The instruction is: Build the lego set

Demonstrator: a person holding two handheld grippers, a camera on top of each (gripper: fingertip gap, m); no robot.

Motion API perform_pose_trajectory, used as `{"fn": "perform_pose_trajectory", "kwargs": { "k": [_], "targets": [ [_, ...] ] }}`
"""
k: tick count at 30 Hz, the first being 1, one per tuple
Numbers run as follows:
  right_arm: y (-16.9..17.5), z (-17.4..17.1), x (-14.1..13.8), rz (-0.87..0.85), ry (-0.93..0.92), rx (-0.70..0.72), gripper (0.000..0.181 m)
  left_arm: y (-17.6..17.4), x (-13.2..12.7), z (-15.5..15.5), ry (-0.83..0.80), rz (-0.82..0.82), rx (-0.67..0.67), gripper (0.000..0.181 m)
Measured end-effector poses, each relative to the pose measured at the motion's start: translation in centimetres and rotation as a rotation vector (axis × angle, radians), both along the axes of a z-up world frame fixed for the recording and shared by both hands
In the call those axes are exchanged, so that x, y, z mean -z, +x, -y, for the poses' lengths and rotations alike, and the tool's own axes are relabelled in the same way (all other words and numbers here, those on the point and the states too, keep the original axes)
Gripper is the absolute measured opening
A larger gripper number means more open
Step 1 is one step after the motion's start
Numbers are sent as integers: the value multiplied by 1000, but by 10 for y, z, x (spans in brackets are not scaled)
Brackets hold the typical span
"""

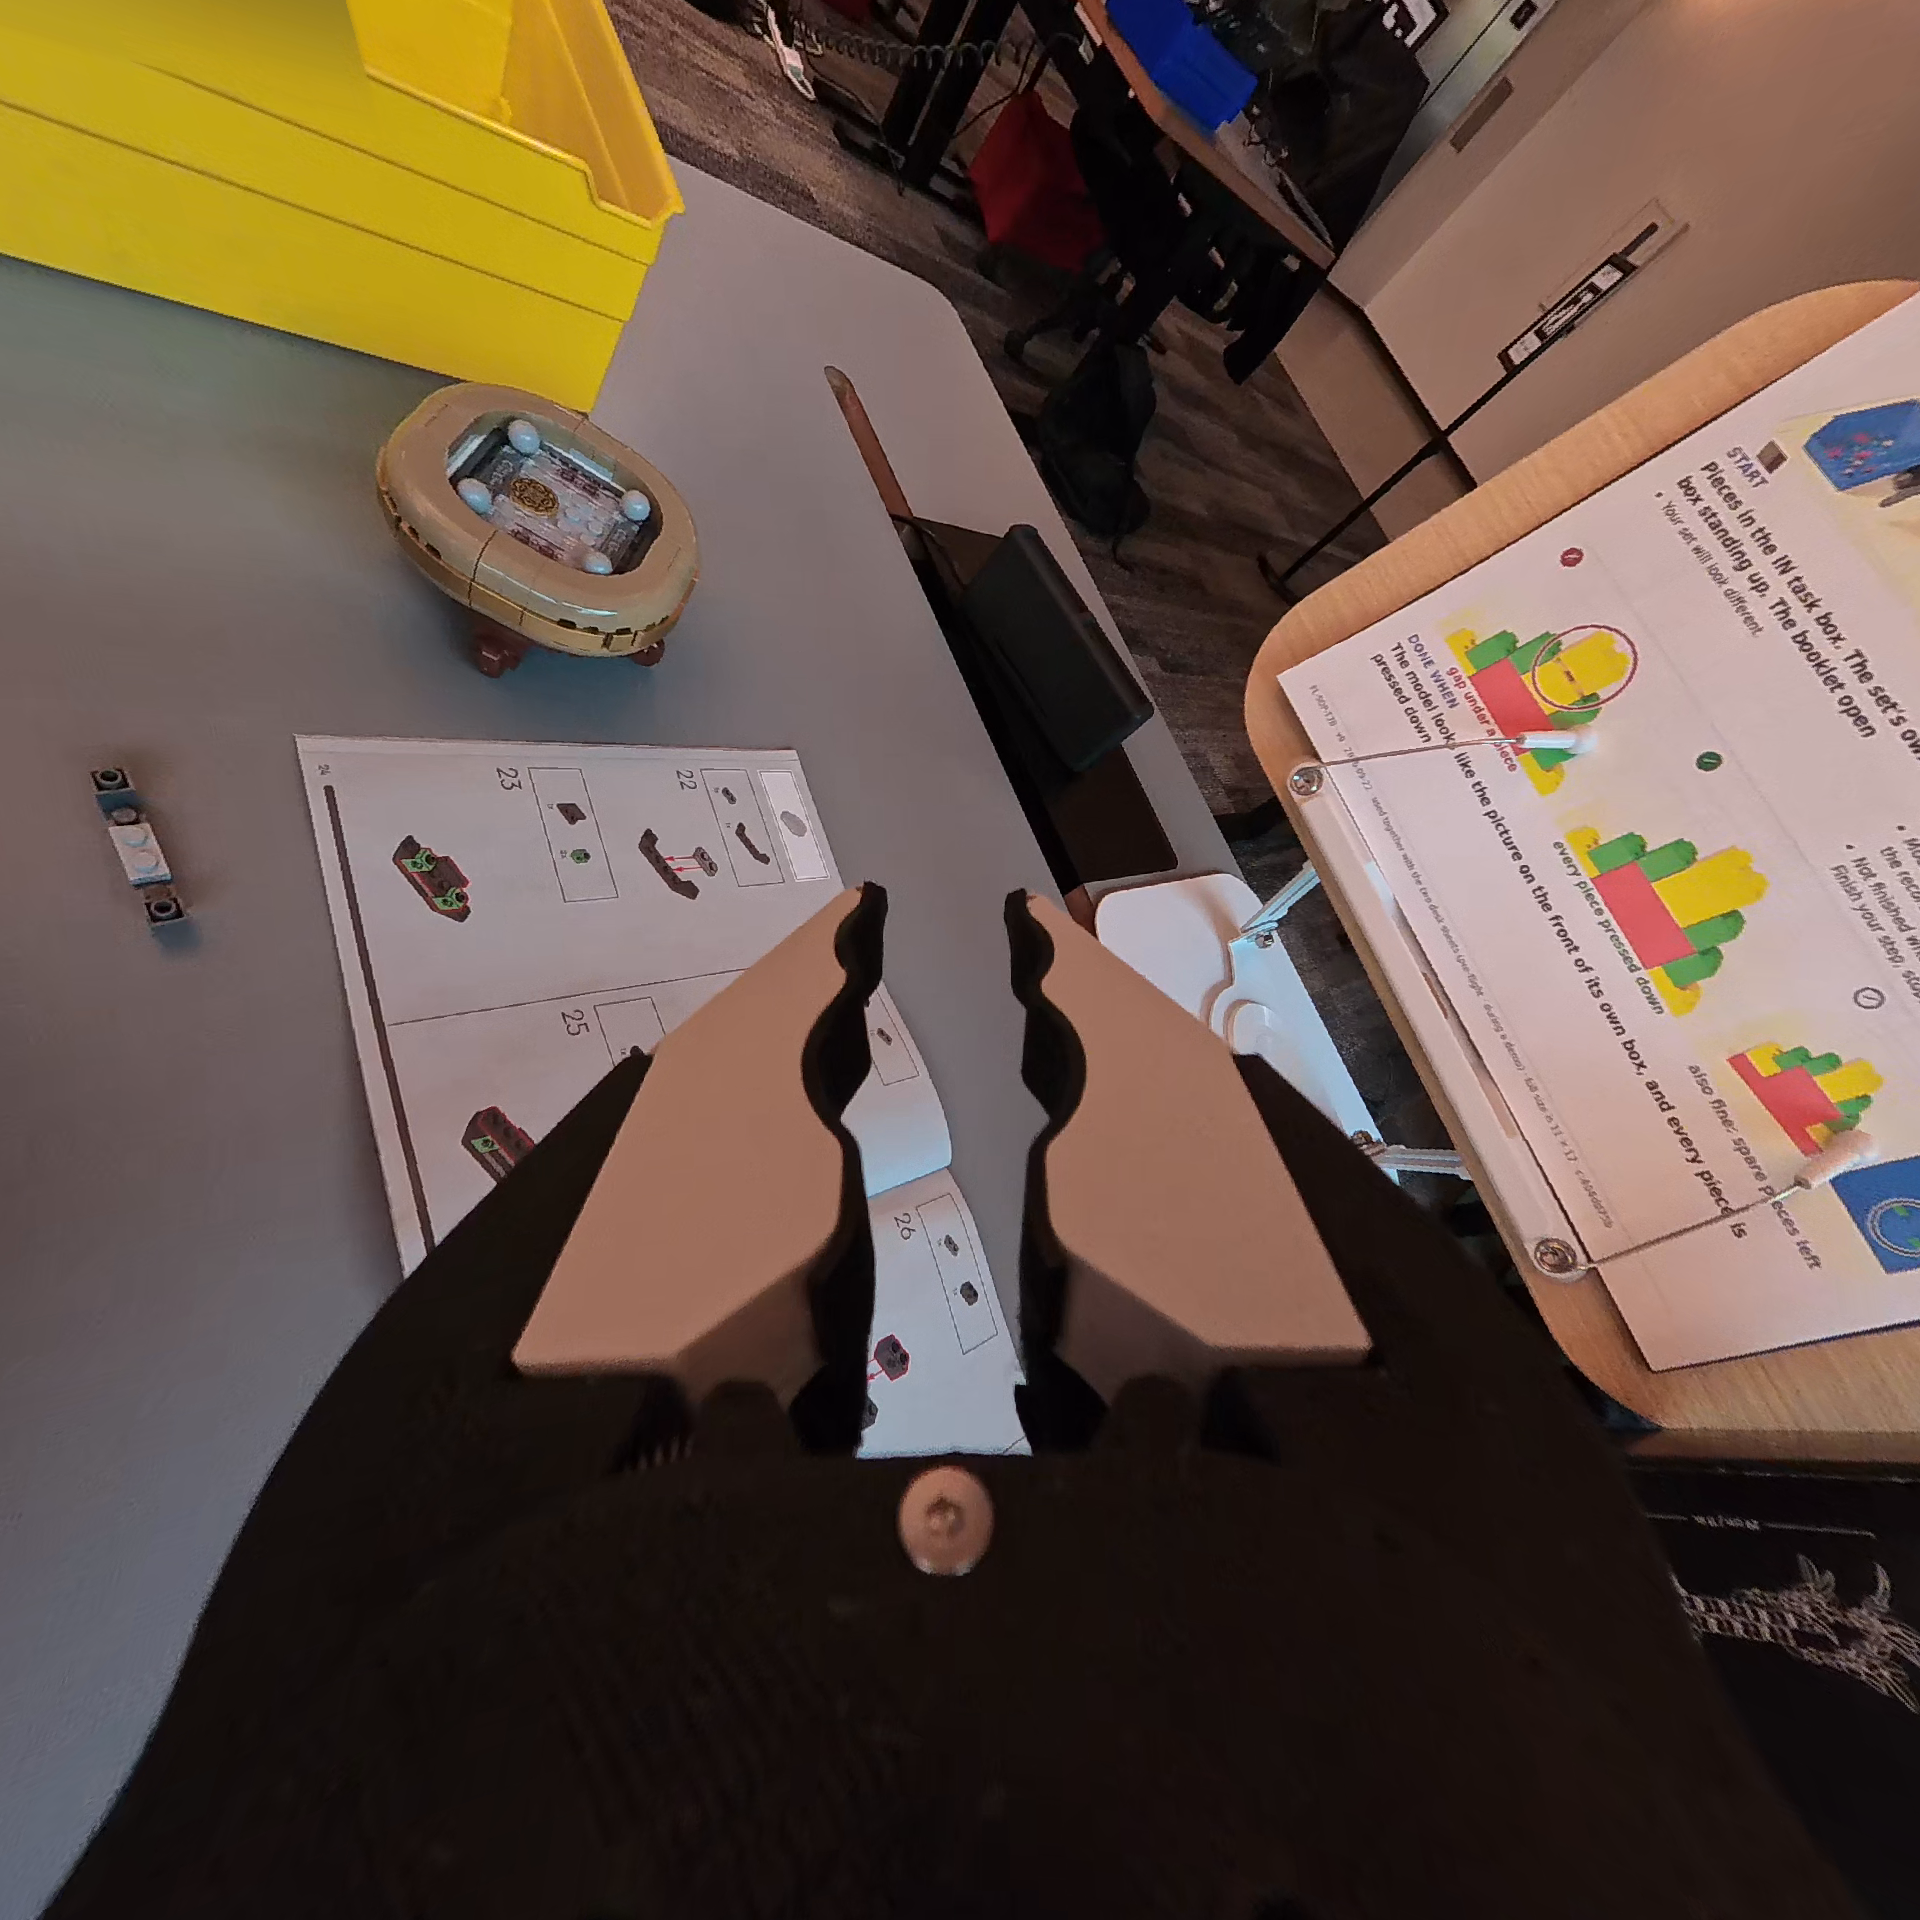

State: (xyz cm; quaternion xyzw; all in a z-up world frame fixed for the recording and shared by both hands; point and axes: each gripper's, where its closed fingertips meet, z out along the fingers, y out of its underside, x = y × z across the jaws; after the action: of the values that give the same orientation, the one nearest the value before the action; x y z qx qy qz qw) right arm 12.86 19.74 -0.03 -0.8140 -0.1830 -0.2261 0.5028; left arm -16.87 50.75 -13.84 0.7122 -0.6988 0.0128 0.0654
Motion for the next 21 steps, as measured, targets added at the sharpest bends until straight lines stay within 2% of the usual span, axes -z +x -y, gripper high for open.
{"fn": "perform_pose_trajectory", "kwargs": {
  "k": [13,21],
  "targets": [
    [2,1,3,11,-17,10,22,-13,-2,34,-161,-50,15,11],
    [0,0,3,16,-21,4,22,-36,-9,17,-146,-64,-155,13]
  ]
}}
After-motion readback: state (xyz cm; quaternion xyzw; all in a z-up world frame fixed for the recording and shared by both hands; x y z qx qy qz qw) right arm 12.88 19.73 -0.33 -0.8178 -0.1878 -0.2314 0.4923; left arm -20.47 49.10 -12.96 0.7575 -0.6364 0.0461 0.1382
